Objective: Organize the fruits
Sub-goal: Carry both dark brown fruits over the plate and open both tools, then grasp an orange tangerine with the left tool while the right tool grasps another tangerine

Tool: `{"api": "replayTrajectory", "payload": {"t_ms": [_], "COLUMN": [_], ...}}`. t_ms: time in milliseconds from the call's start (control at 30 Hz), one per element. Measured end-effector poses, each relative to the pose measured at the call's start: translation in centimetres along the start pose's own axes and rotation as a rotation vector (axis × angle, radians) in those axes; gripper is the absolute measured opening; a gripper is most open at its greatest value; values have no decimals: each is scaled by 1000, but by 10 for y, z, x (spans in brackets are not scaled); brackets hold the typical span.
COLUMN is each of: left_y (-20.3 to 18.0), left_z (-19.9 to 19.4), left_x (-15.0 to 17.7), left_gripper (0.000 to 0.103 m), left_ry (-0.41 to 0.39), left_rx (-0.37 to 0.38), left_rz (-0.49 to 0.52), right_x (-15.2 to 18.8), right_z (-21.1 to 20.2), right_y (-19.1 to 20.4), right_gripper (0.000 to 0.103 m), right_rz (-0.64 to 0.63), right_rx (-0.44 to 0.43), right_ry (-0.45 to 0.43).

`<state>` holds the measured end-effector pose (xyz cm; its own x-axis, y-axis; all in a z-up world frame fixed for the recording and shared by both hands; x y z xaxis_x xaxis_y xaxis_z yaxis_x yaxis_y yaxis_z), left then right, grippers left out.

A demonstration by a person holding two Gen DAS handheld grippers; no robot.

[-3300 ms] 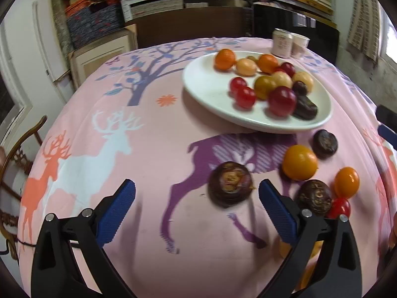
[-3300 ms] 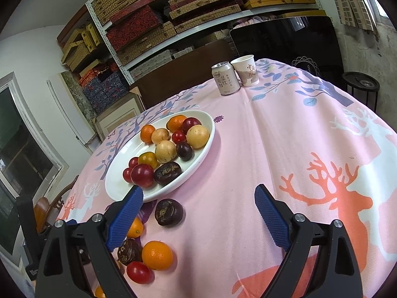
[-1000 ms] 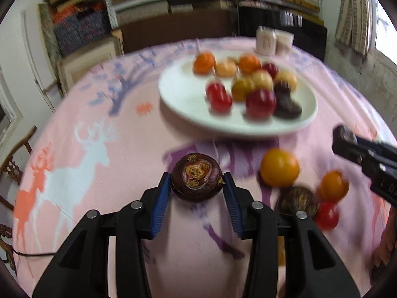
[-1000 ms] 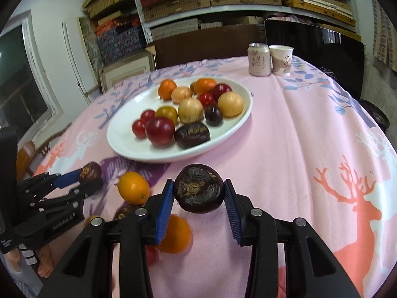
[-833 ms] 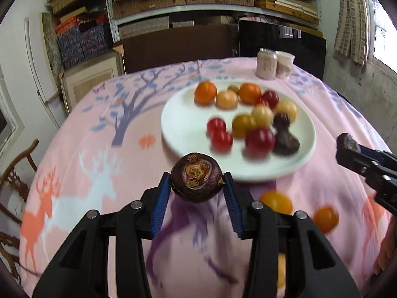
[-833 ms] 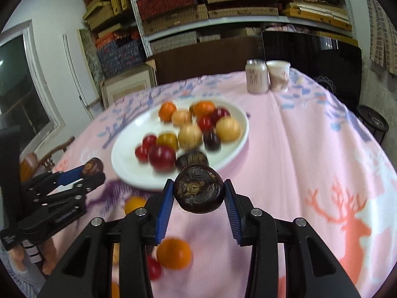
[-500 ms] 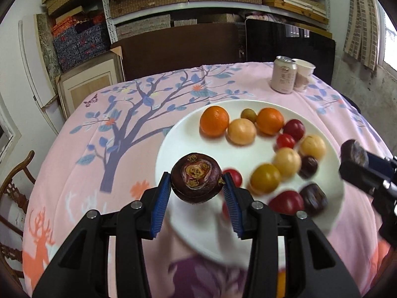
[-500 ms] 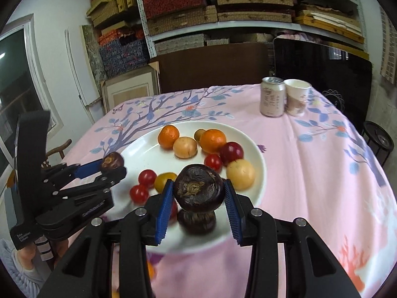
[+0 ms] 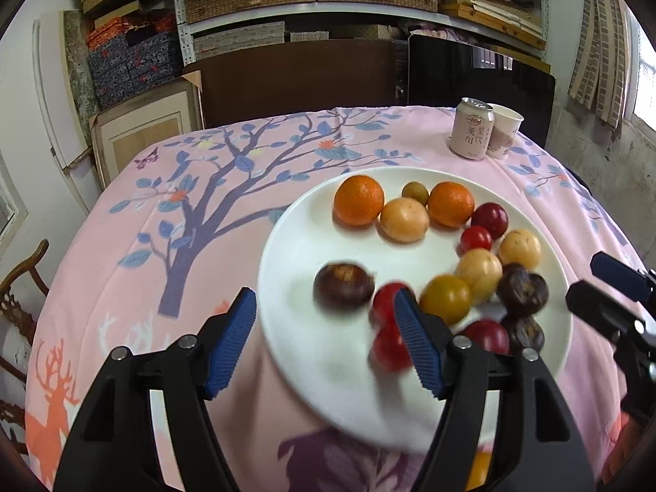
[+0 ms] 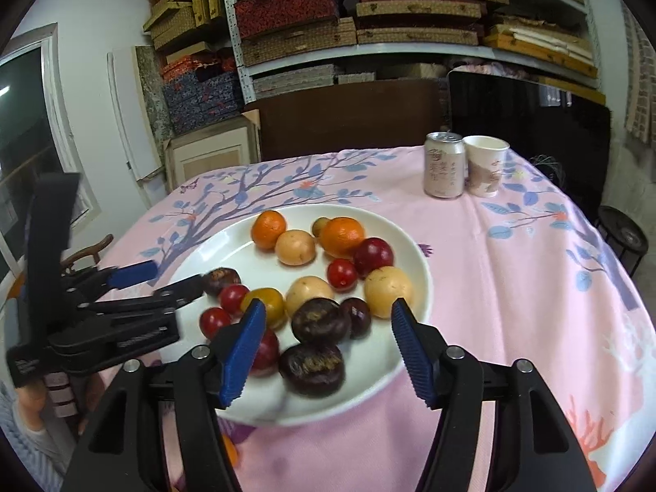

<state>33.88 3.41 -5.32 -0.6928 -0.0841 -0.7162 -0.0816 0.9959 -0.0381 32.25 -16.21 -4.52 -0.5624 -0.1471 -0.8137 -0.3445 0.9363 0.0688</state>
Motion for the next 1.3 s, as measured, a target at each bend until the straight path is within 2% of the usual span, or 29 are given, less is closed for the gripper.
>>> {"api": "replayTrajectory", "payload": {"t_ms": [233,300,433,500,733,967,1000,1067,1133,1300], "left_y": [10,7,-8,-15,-42,-60,-61,-66,-71,-75], "left_z": [-29,-39,-64,-70,-62,-51,-49,-43,-40,-44], "left_x": [49,58,71,77,96,100,101,102,105,108], "left_gripper": [72,76,77,77,77,77,67,46,44,41], "left_ry": [55,44,-3,-1,73,107,111,153,175,148], "left_rx": [16,17,53,81,124,152,151,210,228,193], "left_rz": [-22,-12,33,42,96,139,140,135,140,187], "right_x": [24,33,54,58,73,86,87,90,91,93], "right_z": [-26,-32,-44,-50,-62,-67,-68,-69,-70,-69], "right_y": [-17,-21,-20,-19,-19,-13,-11,-10,-10,-8], "right_gripper": [70,70,70,70,70,70,70,70,70,70], "right_rz": [104,124,135,133,165,145,140,137,135,128], "right_rx": [-5,-8,-24,-28,-66,-75,-74,-75,-74,-80], "right_ry": [-22,-21,-6,-12,0,24,27,31,34,48]}}
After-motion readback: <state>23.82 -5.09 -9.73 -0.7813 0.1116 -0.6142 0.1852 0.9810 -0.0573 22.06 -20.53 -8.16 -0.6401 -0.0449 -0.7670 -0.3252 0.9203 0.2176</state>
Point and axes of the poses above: each gripper's, at about its wrist camera, not at the fingertips, and z roughly the way its jaws point, y to its left, x to its underside, the point moved 5 cm from there along z, roughly the way its jaws point, and after that the axes turned 7 degrees about -z, right-handed, at the moved point
